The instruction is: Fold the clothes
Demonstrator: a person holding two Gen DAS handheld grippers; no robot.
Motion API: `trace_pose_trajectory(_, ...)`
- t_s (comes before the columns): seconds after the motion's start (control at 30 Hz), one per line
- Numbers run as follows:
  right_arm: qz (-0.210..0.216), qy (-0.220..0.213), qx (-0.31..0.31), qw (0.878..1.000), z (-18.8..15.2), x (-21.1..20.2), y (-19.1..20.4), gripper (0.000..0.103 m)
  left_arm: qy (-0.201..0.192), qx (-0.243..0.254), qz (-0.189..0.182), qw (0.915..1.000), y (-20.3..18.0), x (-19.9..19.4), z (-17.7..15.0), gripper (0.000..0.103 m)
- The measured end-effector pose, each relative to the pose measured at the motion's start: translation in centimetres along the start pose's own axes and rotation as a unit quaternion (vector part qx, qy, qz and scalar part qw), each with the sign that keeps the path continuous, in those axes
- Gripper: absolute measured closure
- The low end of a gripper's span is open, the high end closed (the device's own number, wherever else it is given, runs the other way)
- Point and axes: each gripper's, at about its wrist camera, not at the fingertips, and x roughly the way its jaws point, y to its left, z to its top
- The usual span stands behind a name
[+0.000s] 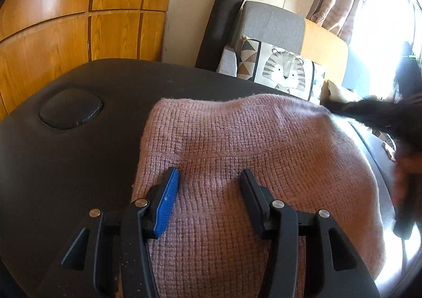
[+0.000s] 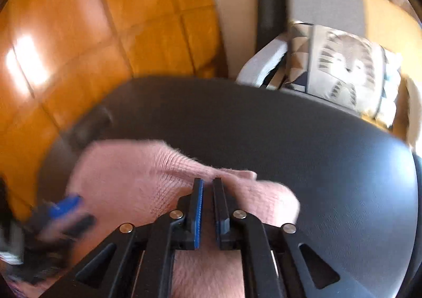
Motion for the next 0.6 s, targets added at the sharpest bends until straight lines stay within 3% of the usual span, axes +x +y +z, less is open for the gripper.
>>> trace_pose_trajectory(0.1, 0.021, -0.031, 0.026, 0.999, 0.0, -3.3, -0.3, 0.089, 0.000, 0.001, 0.002, 1.0000, -0.1, 0.0, 0.0, 0.052)
trace_pose_trajectory(0.17, 0.030, -0.034, 0.002, 0.999, -0.5, -4.2, 0.8, 0.089, -0.001, 0.003, 0.003, 1.0000, -0.1, 0.0, -0.1, 0.052)
trace_pose_trajectory(0.27, 0.016, -0.010, -0.047, 0.999, -1.7, -3.1, 2.7, 0.089, -0.002, 0.003, 0.004, 1.0000, -0.1, -0.1, -0.1, 0.052)
trace_pose_trajectory(0.37, -0.014, 0.018, -0.048, 0.999, -2.8, -0.5, 2.0, 0.091, -0.001, 0.007, 0.006, 1.0000, -0.3, 0.0, -0.1, 0.052)
trace_pose_trajectory(0.5, -0.019, 0.001, -0.019, 1.000, -3.9, 0.8, 0.5, 0.093, -0.001, 0.016, 0.015, 0.9998, -0.7, 0.1, -0.1, 0.052)
trace_pose_trajectory(0.6, -0.023, 0.007, -0.031, 0.999, -4.0, 0.5, 0.5, 0.093, -0.002, 0.018, 0.019, 0.9997, -0.7, 0.0, -0.1, 0.052)
